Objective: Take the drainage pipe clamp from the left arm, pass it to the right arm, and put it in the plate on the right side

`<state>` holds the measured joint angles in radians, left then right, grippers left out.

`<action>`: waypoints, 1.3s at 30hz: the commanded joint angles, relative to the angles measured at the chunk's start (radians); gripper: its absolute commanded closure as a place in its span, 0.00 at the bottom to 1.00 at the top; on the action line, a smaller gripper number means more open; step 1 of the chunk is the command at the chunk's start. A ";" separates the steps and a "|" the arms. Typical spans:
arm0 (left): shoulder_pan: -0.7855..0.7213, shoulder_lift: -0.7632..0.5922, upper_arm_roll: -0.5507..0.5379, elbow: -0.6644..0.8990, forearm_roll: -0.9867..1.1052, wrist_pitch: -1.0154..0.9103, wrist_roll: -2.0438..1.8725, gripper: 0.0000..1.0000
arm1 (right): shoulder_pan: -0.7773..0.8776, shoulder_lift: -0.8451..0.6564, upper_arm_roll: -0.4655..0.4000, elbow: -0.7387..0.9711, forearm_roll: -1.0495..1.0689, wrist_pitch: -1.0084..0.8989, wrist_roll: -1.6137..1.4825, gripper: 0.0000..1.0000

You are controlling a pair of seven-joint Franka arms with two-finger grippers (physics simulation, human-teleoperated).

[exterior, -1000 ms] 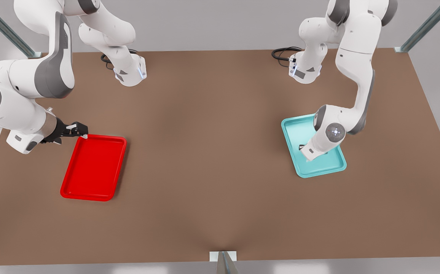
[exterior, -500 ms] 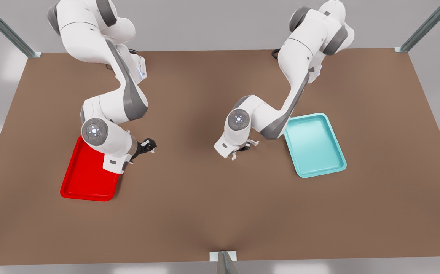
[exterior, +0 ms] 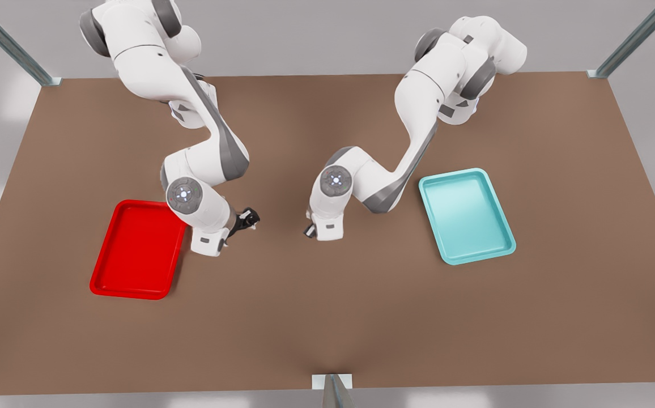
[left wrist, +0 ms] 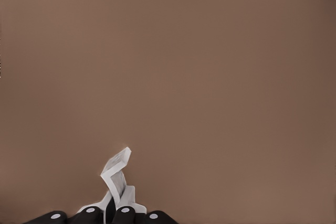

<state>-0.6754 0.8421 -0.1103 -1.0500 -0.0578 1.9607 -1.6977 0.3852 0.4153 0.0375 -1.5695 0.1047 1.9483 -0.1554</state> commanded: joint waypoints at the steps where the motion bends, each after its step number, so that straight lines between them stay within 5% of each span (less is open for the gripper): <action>1: 0.000 0.008 0.000 0.001 -0.022 0.070 -0.965 0.79 | 0.015 0.008 -0.001 0.000 0.003 0.066 0.097 0.00; 37: -0.006 0.038 0.004 0.038 -0.013 0.147 -1.022 0.79 | 0.173 0.077 0.024 -0.142 0.026 0.324 0.300 0.00; 38: -0.006 0.038 0.003 0.042 -0.013 0.147 -1.024 0.79 | 0.173 0.079 0.024 -0.141 0.024 0.324 0.300 0.04; 39: -0.006 0.038 0.004 0.042 -0.013 0.147 -1.024 0.79 | 0.173 0.079 0.024 -0.142 0.020 0.324 0.300 0.26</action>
<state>-0.6768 0.8828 -0.1036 -1.0103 -0.0635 2.1072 -2.5993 0.5526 0.4948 0.0604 -1.7130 0.1243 2.2605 0.1021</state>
